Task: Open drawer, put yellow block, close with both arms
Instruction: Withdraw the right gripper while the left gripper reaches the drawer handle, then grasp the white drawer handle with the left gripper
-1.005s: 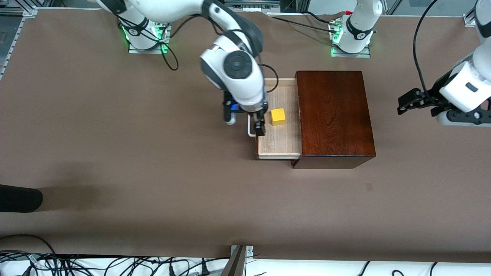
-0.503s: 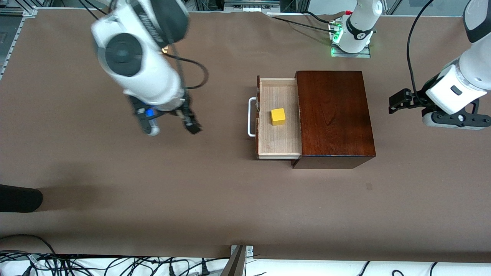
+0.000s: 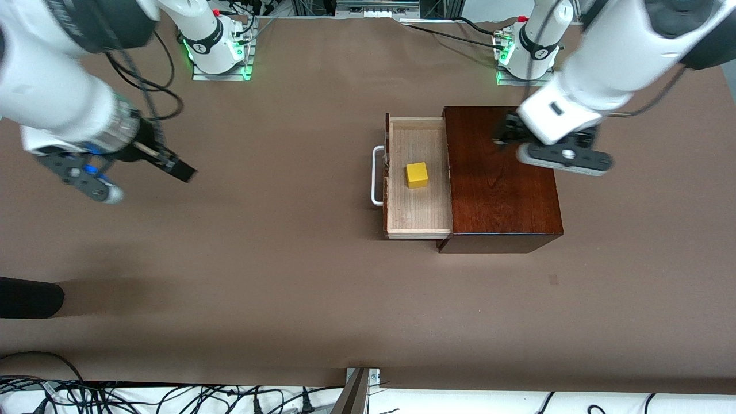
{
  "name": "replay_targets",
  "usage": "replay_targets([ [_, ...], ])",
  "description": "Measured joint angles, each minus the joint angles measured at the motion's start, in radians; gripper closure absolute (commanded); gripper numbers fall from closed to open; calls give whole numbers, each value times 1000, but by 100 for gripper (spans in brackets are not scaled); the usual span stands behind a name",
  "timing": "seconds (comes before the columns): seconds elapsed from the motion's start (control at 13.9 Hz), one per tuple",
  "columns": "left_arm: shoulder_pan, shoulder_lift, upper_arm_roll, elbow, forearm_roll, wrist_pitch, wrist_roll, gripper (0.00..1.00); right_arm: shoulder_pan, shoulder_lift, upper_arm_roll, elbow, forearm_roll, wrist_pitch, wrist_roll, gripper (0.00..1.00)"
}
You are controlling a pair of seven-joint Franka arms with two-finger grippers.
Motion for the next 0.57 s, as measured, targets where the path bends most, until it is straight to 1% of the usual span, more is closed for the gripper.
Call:
replay_targets([
  [0.14,-80,66,0,45,0,3,-111,0,-14,-74,-62,-91,-1,30,-176,0],
  [0.22,-123,104,0,70,0,5,-169,0,-36,-120,-74,-158,-1,71,-252,0],
  [0.36,-207,179,4,119,0,25,-274,0,-96,-212,-78,-308,-2,170,-408,0],
  [0.43,-248,215,5,142,0,43,-325,0,-130,-245,-78,-364,-2,201,-485,0],
  [0.57,-321,282,8,176,20,90,-407,0,-202,-278,-70,-423,-5,235,-624,0],
])
